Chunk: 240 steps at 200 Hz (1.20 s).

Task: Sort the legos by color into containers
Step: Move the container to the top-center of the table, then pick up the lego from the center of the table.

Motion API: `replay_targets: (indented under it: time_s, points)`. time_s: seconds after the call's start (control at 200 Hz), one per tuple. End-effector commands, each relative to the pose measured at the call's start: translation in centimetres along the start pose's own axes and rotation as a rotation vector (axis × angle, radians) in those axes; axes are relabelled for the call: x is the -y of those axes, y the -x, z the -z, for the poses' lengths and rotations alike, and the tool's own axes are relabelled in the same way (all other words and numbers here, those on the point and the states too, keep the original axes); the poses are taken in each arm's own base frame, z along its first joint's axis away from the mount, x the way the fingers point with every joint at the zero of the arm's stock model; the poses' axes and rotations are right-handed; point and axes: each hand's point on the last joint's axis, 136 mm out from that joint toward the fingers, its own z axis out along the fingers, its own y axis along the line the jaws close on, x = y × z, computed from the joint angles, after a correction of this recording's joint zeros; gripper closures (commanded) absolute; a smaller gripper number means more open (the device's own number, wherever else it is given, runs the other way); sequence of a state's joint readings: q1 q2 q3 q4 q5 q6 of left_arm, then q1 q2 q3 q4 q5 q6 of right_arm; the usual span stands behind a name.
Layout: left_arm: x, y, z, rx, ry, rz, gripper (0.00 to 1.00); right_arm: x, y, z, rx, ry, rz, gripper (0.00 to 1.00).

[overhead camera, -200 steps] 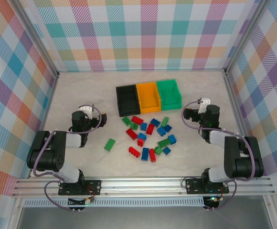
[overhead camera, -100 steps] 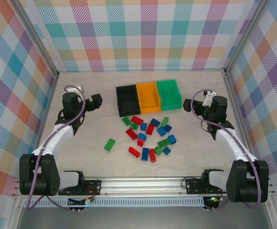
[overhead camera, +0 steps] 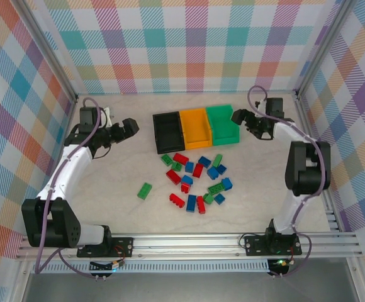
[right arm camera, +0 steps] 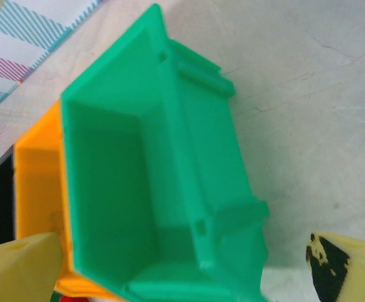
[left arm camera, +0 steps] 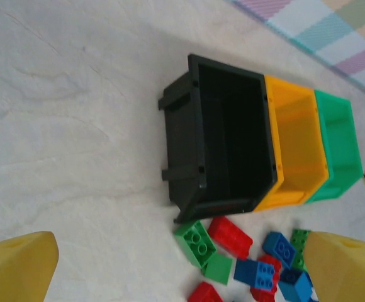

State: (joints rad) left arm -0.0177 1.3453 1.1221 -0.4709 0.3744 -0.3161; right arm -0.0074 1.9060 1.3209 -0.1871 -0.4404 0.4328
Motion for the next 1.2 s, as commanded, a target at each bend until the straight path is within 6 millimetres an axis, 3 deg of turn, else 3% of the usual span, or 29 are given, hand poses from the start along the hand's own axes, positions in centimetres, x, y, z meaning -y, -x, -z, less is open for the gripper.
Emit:
replay_targets:
  time_s: [0.0, 0.165, 0.29, 0.475, 0.645, 0.74, 0.855, 1.01, 1.195]
  points:
    - [0.0, -1.5, 0.8, -0.076, -0.005, -0.03, 0.0, -0.7, -0.2, -1.6, -0.077, 0.039, -0.029, 0.01]
    - [-0.8, -2.4, 0.2, -0.073, 0.001, -0.024, 0.0, -4.4, -3.3, -3.9, -0.168, 0.094, 0.033, 0.01]
    - [-0.9, -3.2, -0.4, -0.104, -0.011, -0.006, 0.0, -6.3, -6.1, -4.1, -0.201, 0.045, 0.121, 0.01]
    - [-0.4, -3.5, 0.2, -0.116, -0.029, 0.004, 0.0, -5.9, -7.3, -2.1, -0.193, -0.016, 0.143, 0.01]
    - [-1.0, -4.6, 0.5, -0.125, -0.017, 0.024, 0.0, -6.3, -8.8, 2.2, -0.177, -0.054, 0.185, 0.01]
    - [-1.2, -5.3, 0.7, -0.144, -0.009, 0.017, 0.0, -6.1, -11.3, 4.5, -0.204, -0.08, 0.204, 0.01]
    - [-1.6, -5.2, 0.9, -0.137, 0.021, -0.001, 0.0, -5.1, -15.8, 6.2, -0.285, -0.139, 0.219, 0.0]
    - [-1.6, -5.2, 0.5, -0.144, 0.013, 0.013, 0.0, -3.6, -19.5, 7.1, -0.314, -0.194, 0.18, 0.08]
    - [-1.4, -5.8, 0.0, -0.183, -0.011, 0.044, 0.0, -3.6, -18.9, 6.0, -0.271, -0.231, 0.142, 0.28]
